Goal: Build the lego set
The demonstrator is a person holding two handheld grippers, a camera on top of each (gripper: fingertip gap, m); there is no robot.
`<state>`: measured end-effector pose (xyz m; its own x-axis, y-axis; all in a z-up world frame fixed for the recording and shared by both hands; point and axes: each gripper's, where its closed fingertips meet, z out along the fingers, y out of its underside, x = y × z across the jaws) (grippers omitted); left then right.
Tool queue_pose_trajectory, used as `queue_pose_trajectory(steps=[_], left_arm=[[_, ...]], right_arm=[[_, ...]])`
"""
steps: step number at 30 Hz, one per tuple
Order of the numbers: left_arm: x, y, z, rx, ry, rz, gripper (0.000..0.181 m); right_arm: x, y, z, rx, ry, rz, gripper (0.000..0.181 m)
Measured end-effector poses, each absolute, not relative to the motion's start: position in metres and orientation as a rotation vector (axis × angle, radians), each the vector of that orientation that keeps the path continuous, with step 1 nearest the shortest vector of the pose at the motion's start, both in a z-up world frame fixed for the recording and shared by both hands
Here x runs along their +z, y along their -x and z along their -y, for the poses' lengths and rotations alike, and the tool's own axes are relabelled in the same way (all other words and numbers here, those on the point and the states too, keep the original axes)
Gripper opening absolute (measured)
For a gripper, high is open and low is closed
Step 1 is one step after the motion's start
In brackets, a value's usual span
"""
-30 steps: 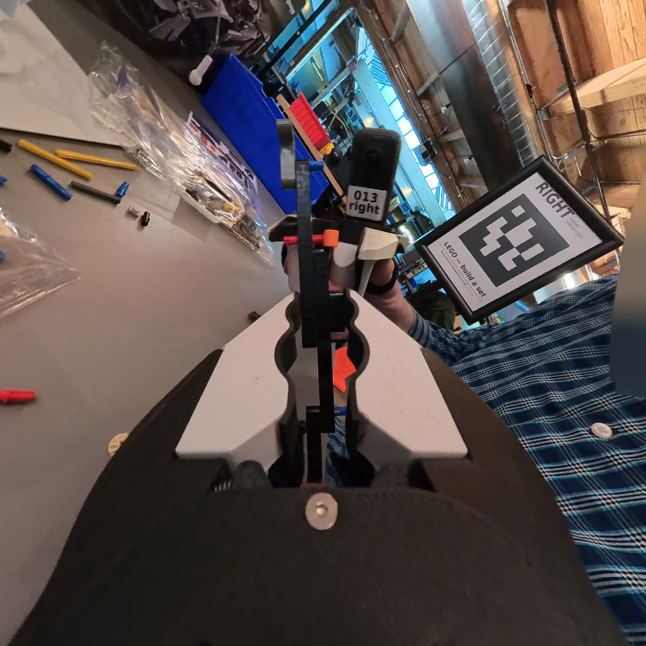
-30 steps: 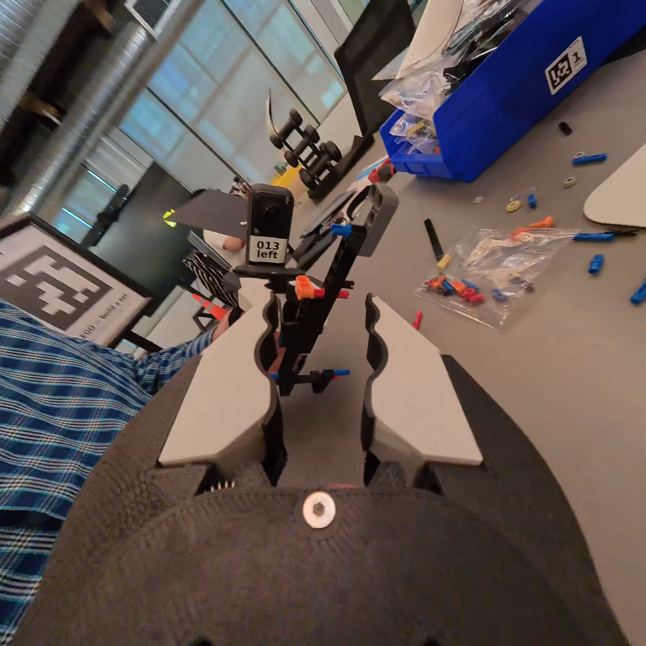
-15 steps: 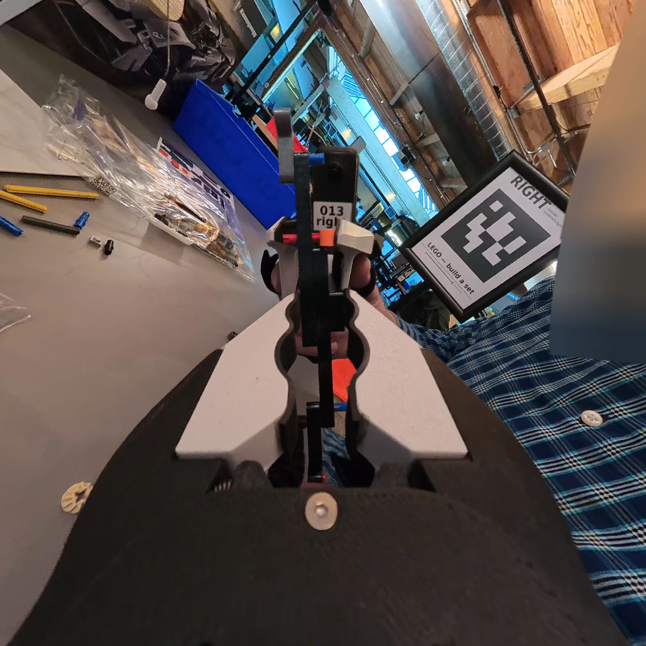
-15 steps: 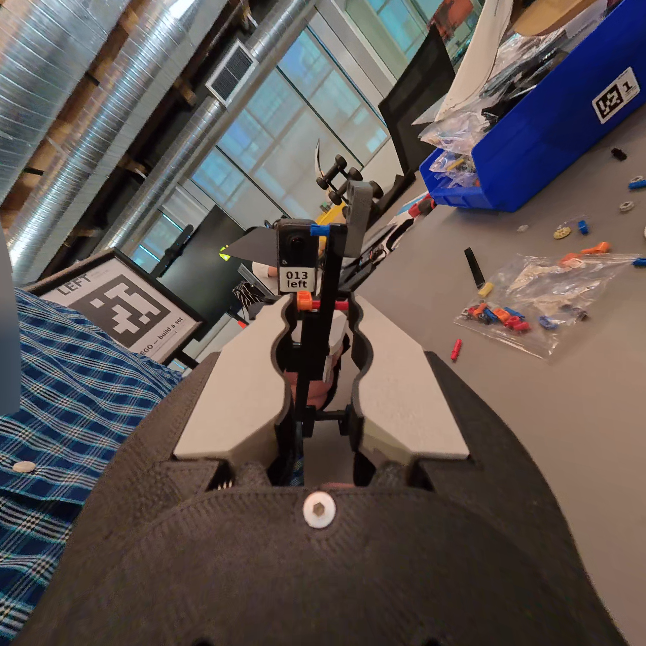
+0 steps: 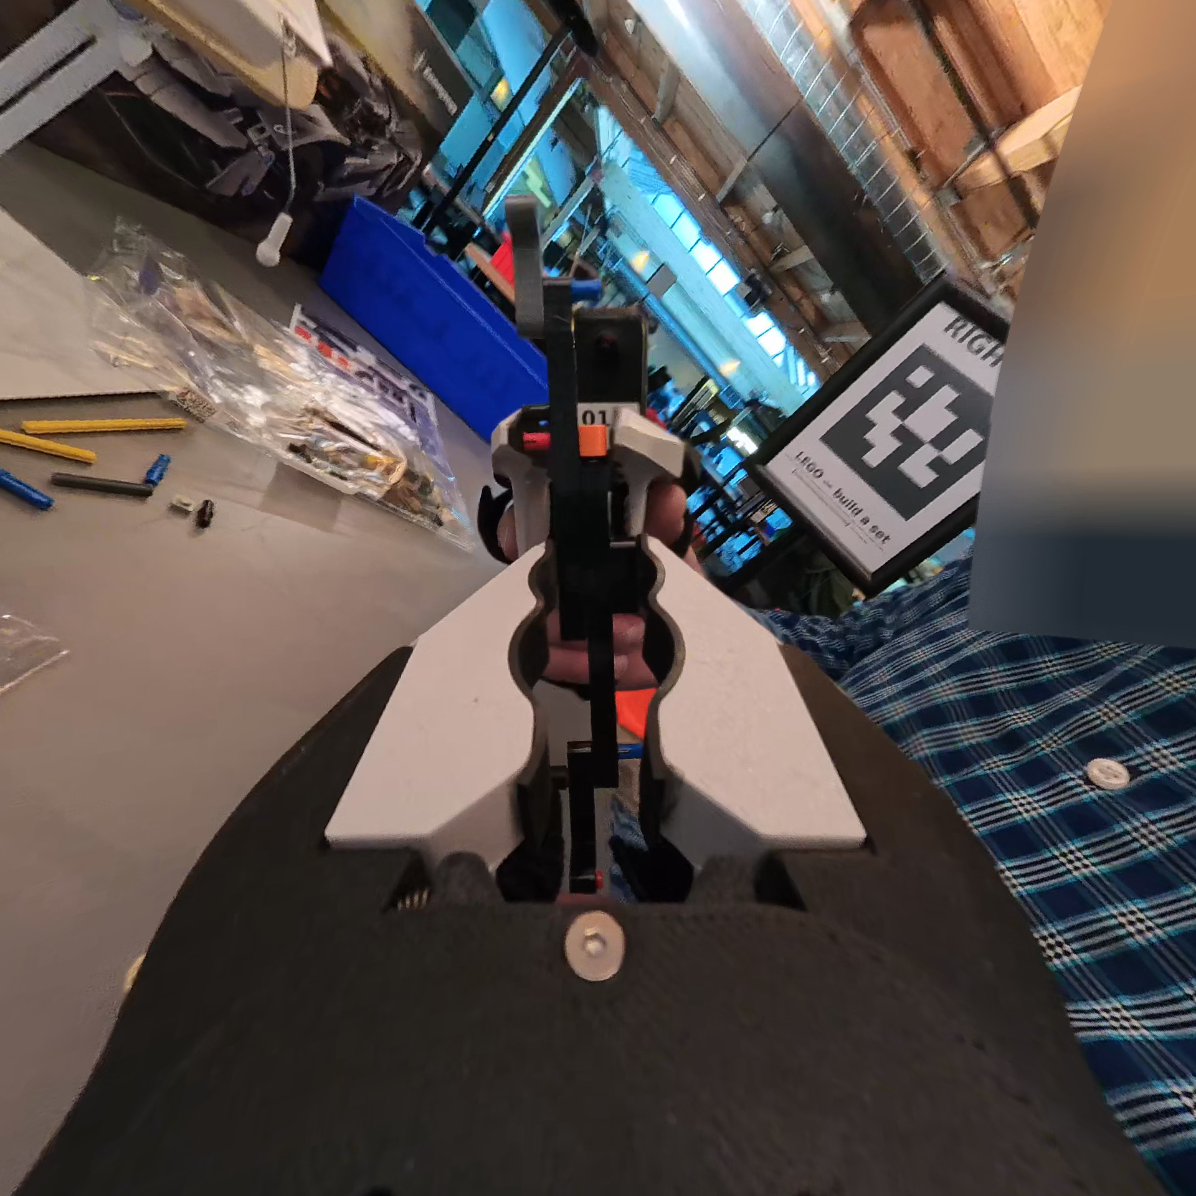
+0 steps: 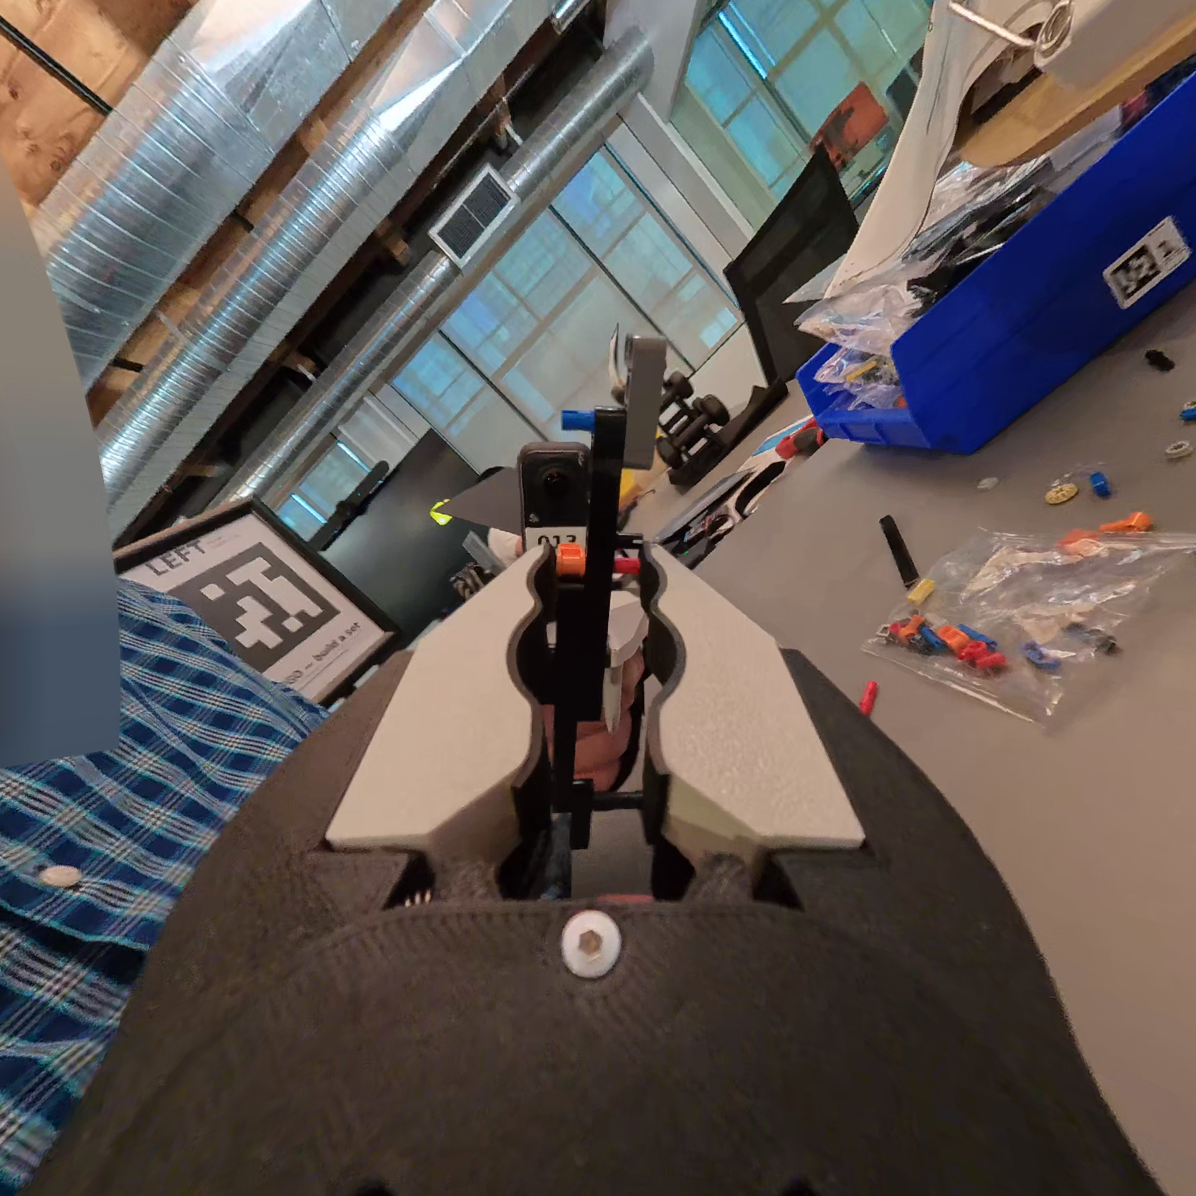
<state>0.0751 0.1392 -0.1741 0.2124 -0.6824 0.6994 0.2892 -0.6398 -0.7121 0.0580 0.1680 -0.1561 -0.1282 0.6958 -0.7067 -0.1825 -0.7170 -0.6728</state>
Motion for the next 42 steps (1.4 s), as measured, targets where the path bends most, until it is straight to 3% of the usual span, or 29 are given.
queue_pose_trajectory(steps=[4, 7, 12, 21, 25, 42], left_arm=[[-0.176, -0.066, -0.146, -1.343, 1.8, -0.479, 0.021], [-0.181, -0.055, -0.151, -1.039, 1.902, -0.641, 0.021], [-0.187, -0.035, -0.161, -0.45, 2.01, -0.89, 0.021], [-0.189, -0.049, -0.159, -0.078, 2.058, -0.967, 0.021], [-0.188, -0.05, -0.158, 0.006, 2.042, -0.986, 0.021], [-0.181, -0.041, -0.153, -0.004, 2.024, -0.936, 0.021]], right_arm=[[-0.154, -0.067, -0.166, 1.862, 1.554, 0.667, 0.044], [-0.156, -0.079, -0.171, 1.622, 1.584, 0.794, 0.045], [-0.152, -0.085, -0.164, 1.161, 1.554, 1.076, 0.028], [-0.167, -0.062, -0.173, 0.756, 1.62, 1.122, 0.018], [-0.165, -0.063, -0.173, 0.745, 1.617, 1.111, 0.008], [-0.164, -0.053, -0.173, 1.222, 1.737, 0.851, 0.007]])
